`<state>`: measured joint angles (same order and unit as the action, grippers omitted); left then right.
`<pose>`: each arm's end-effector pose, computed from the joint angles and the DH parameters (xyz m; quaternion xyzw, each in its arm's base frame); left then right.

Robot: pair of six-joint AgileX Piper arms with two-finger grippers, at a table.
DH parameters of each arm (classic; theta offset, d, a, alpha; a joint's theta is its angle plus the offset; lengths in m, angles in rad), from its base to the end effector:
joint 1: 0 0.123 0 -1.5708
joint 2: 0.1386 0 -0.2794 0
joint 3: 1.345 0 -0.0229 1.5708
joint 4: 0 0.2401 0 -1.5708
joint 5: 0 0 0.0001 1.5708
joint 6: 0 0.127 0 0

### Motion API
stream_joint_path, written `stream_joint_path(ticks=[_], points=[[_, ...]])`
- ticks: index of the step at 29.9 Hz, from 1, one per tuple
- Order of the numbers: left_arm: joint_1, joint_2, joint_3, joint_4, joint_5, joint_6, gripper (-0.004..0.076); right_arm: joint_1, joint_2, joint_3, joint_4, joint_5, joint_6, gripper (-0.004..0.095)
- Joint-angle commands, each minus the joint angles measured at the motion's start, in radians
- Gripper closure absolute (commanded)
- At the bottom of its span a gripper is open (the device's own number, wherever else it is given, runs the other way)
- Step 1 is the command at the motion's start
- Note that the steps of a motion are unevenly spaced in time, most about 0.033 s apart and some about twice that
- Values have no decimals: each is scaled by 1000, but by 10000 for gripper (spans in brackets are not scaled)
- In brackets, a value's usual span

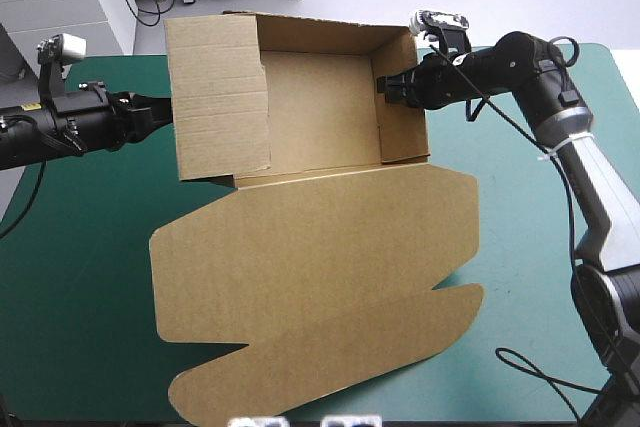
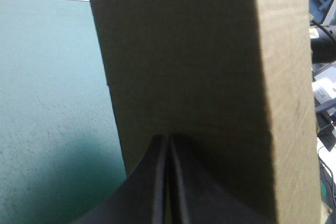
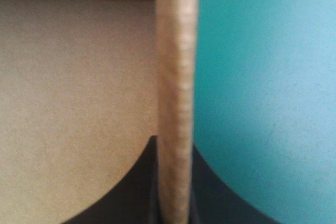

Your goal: Fold the box

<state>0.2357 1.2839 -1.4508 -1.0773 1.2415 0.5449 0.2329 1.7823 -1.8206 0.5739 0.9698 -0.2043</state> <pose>0.2574 -0.0471 0.4370 0.1075 0.8153 -0.3801 0.4233 0.3891 0.1508 0.3599 -0.1294 0.8896 0.2799 0.3368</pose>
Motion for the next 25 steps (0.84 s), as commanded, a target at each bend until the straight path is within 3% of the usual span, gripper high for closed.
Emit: stream_joint_path(ticks=[1,15,18,23,25], points=[[-6,-29,-27,-77,47,-9,731,18,-44,-29,47,-78,21,925],[-6,-29,-27,-62,47,-9,719,95,-7,-29,23,-171,47,924],[-6,-29,-27,-60,47,-9,656,99,-7,-29,13,-189,59,923],[-6,-29,-27,-60,47,-9,459,99,-1,-29,7,-194,67,923],[-6,-29,-27,-60,47,-9,415,101,0,-29,7,-197,67,923]])
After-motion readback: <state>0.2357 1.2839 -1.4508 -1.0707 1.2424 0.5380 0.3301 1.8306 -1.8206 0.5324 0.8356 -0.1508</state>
